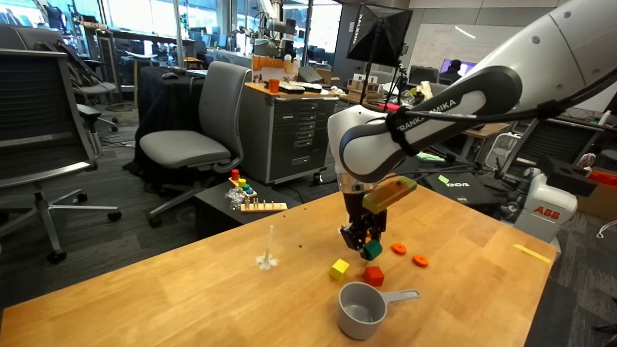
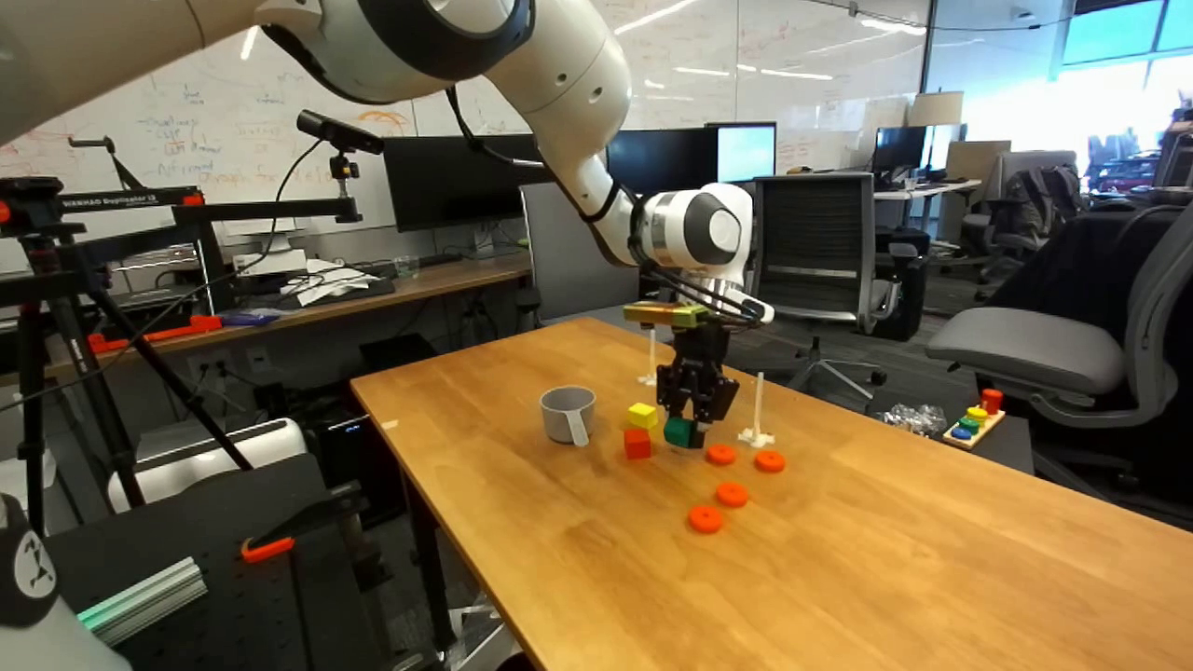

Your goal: Place the green block, yellow block and then the orange block in the grey measuring cup

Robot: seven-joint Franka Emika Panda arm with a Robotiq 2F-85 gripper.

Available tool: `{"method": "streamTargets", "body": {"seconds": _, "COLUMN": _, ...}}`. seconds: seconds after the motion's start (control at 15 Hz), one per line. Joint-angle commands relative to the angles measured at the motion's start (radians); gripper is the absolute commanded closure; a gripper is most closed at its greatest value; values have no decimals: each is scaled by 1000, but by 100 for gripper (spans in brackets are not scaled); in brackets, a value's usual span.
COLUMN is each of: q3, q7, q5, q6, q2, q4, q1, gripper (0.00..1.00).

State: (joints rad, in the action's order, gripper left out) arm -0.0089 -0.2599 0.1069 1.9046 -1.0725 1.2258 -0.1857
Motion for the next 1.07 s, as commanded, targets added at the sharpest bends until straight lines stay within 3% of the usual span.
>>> {"method": "streamTargets", "body": {"seconds": 0.0, "q3": 32, "q7": -13, "q5": -40, "q6": 33, "q2": 92, "q4": 65, "q1": -24, "gripper": 81}}
{"method": "streamTargets", "body": {"seconds": 0.47, "q3": 89, "q7": -11, "q5": -111, "q6": 77, "q2": 199, "q4": 149, "q1": -47, "gripper": 81}}
{"method": "streamTargets", "body": {"seconds": 1.0, "q3": 172, "q7": 25, "q5": -302, "q6": 127, "q2": 263, "q4": 301, "q1": -18, "gripper": 81}}
